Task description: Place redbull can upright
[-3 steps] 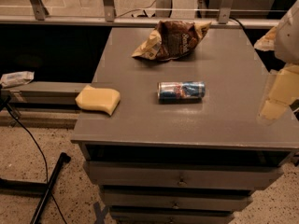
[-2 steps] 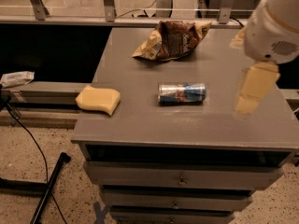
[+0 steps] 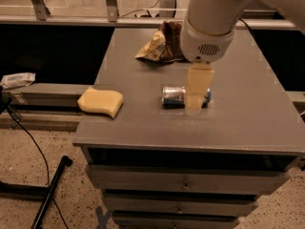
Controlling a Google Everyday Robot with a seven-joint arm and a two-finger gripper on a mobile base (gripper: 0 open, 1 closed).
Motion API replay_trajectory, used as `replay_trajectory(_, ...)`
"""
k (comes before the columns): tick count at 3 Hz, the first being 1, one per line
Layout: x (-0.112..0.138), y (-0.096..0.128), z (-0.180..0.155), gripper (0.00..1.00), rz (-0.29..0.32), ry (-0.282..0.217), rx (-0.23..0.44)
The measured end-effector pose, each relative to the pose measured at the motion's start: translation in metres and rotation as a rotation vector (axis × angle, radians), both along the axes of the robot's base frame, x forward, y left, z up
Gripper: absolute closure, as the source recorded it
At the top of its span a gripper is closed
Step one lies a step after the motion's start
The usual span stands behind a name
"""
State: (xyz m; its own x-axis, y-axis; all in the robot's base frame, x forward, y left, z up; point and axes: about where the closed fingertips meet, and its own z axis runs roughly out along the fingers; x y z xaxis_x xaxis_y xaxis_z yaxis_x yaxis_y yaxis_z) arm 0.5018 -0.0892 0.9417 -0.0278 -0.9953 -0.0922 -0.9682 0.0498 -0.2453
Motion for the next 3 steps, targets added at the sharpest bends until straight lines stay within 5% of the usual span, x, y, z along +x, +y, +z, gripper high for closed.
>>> replay_trajectory(1,0.011,0.042,-0.021,0.00,0.047,0.015,-0.026)
replay_trajectory(3,0.050,0.052,-0.081,0.00,-0.026,0.114,0.010)
